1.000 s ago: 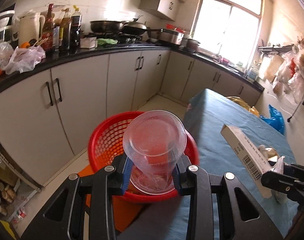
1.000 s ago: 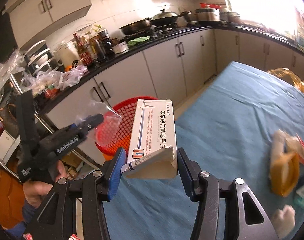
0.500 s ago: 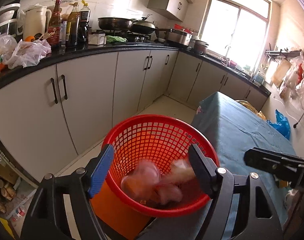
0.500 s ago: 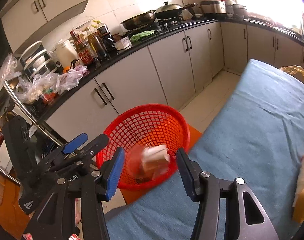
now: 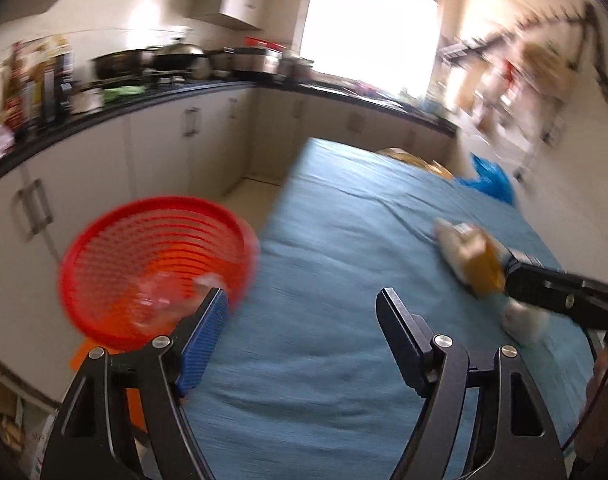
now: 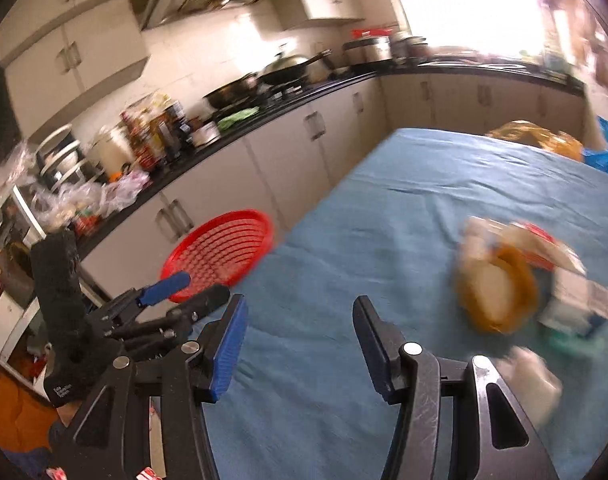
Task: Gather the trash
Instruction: 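Grasp the white crumpled tissue with the right gripper while the left moves to the orange container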
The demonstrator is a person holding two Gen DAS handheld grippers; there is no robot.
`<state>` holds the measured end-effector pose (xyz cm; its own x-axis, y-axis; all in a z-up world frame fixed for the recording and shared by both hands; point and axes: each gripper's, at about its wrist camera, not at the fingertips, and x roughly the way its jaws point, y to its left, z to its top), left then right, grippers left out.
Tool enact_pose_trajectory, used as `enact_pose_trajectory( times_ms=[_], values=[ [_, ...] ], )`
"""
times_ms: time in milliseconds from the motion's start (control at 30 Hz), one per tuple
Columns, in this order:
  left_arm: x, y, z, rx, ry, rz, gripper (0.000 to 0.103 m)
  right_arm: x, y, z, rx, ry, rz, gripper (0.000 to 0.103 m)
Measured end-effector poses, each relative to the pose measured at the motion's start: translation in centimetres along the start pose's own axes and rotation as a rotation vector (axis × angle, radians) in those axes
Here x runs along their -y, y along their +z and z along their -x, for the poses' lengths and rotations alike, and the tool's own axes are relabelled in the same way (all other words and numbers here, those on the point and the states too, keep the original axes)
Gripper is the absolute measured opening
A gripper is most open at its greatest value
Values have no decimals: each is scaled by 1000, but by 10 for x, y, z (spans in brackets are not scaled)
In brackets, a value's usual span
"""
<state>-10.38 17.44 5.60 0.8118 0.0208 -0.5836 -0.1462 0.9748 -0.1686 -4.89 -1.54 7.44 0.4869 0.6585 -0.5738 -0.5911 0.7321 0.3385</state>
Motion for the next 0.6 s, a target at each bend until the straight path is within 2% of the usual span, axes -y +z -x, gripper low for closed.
enact_pose_trajectory(
  times_ms=[200,333,433,600],
  values=[
    [53,-10,-14,-60,-78,-86,76,64,-26,52,69,-127,-79,68],
    [79,-13,-22,-86,-101,-128,76,97,-37,64,79,-195,-129,74],
    [92,-11,-28,-110,-124,-139,76,114,-41,56,55,-196,-158,79],
    [104,-1,-35,-137,-143,-126,77,122,-46,30,-9,-187,-146,79]
  ],
)
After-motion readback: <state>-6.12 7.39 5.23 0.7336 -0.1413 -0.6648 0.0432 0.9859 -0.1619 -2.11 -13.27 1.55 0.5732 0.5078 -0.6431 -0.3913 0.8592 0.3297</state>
